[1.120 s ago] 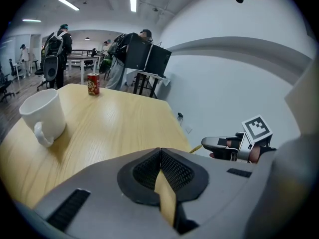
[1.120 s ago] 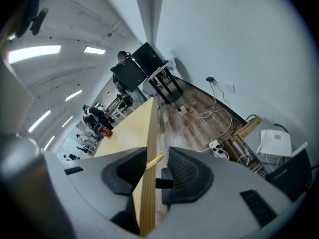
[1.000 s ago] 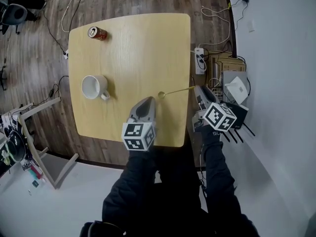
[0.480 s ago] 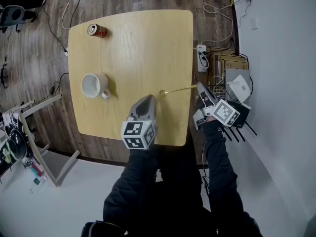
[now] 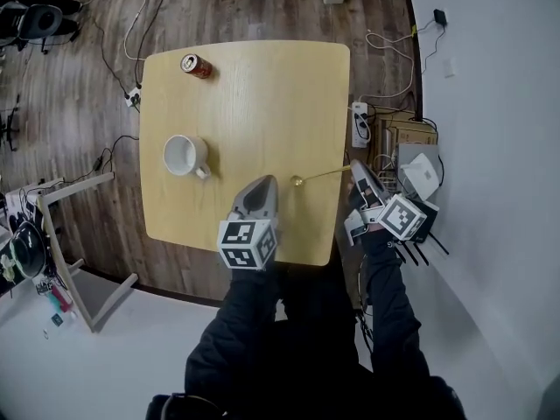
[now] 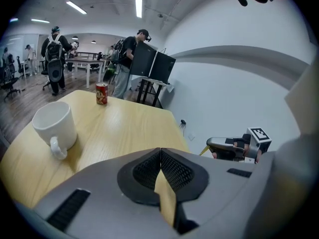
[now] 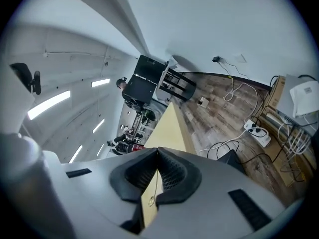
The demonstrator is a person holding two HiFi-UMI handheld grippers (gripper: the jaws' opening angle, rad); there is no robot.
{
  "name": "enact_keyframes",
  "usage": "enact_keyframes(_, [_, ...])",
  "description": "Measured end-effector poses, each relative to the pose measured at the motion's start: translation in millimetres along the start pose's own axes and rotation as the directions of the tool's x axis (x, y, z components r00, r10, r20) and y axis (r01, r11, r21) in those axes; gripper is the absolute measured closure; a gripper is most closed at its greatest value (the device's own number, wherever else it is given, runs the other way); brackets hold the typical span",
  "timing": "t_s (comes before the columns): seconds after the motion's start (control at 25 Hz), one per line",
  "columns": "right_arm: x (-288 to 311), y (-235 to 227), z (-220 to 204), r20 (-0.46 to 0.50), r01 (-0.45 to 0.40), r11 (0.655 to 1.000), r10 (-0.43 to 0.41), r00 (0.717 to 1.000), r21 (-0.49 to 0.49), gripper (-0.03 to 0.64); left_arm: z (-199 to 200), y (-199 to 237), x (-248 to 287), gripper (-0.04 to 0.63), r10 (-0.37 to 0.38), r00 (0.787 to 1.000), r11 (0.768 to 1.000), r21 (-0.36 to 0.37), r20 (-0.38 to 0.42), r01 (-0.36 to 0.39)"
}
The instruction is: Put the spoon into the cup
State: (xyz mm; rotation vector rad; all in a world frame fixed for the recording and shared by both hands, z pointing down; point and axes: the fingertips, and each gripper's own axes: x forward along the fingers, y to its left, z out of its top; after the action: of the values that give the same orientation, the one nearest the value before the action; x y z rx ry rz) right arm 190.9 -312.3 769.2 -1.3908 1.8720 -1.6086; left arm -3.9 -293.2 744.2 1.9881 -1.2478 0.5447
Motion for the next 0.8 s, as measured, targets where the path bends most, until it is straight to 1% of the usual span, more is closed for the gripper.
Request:
enact_keyframes(0.12, [-3,29,3,0.009,-0.021,0.999,0.021,1.0,-0.027,0.595,12,3,-17,0.561,0.003,0.999,1.0,-0.011,0.036,-0.002])
enact_keyframes(0.36, [3,93,6,0.031,-0.066,0.99,0.071,0.997,-0.123,0.595,31,18,-47,0.561,0.002,0.996,0.999,-0.033,0.091,0.001])
enact_keyframes(0.52, [24,128,-9,0.024,-0.096,0.982,0.101,0.995,-0.161,0.595,35,44,-67,0.561,0.02,0.994,0.998,-0.058,0.109,-0.014])
enact_keyframes(0.64, [37,148,-22,0.027,-0.099,0.982,0.104,0.994,-0.159,0.595,40,65,-82,0.561,0.038,0.992,0.998,-0.06,0.119,-0.031])
enact_keyframes(0.8, [66,187,-49,0.009,-0.124,0.976,0.128,0.992,-0.181,0.595,50,108,-107,0.561,0.065,0.988,0.995,-0.085,0.143,-0.053])
